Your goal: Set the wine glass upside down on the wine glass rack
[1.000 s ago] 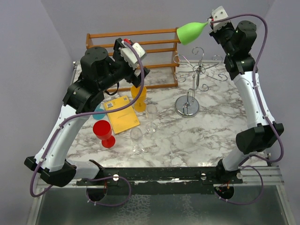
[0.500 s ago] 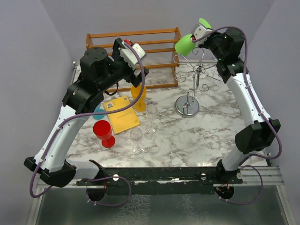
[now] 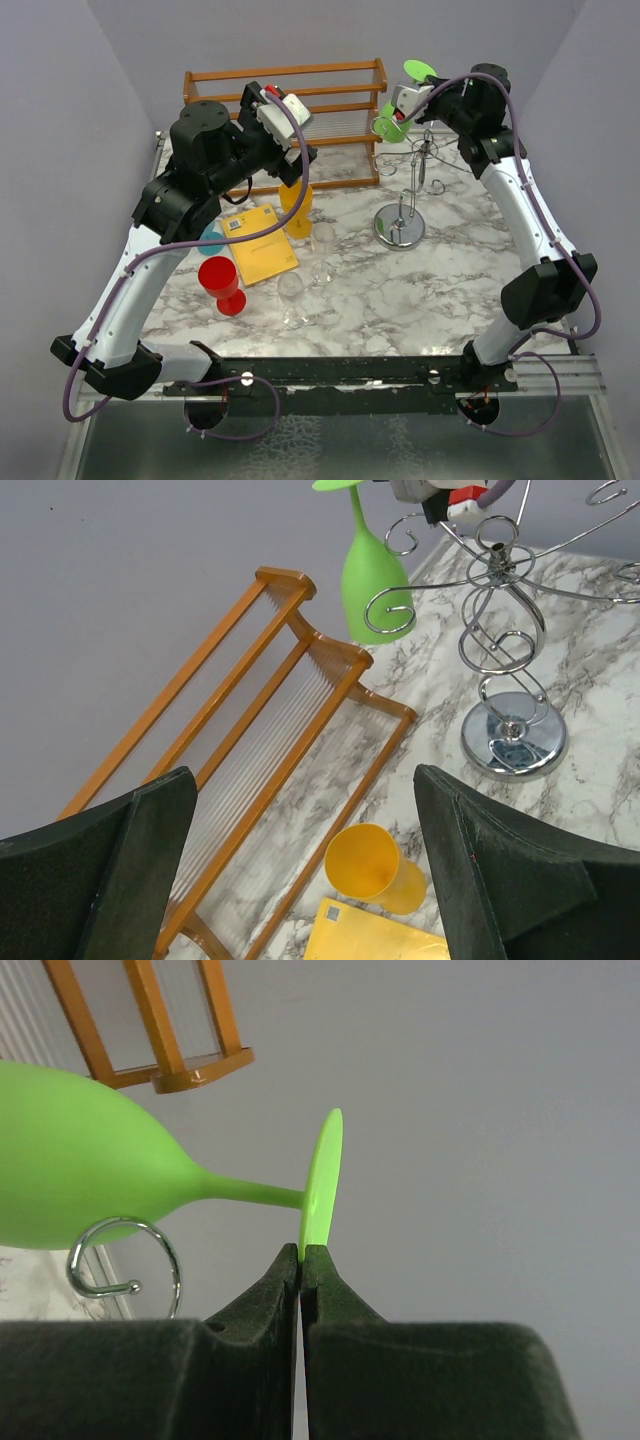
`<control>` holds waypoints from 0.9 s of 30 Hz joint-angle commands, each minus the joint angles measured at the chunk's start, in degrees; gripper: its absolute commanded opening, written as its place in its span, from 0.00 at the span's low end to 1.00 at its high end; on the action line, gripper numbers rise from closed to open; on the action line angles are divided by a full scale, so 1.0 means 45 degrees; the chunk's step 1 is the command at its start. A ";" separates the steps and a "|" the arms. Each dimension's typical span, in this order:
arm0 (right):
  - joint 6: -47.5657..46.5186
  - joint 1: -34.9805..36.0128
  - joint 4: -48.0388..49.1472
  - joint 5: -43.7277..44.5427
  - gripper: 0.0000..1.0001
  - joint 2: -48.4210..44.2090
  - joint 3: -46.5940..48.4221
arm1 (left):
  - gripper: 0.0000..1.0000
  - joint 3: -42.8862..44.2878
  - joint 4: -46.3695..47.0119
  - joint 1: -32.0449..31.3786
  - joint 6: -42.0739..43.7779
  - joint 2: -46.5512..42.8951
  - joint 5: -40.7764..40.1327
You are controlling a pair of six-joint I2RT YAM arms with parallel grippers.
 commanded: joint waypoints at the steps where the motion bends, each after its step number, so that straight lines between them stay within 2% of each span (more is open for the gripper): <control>1: -0.1355 0.0065 -0.0906 -0.0735 0.01 -0.0427 -0.0064 | 0.93 0.0077 -0.0155 0.0075 0.0027 -0.0299 0.0057; 14: -0.2215 0.0065 -0.2997 -0.2192 0.01 -0.0694 0.0428 | 0.93 0.0000 -0.0122 0.0075 0.0130 -0.0297 0.0115; 27: -0.2760 0.0065 -0.3707 -0.1939 0.01 -0.1042 0.0427 | 0.93 -0.0054 -0.0206 0.0075 0.0299 -0.0375 0.0131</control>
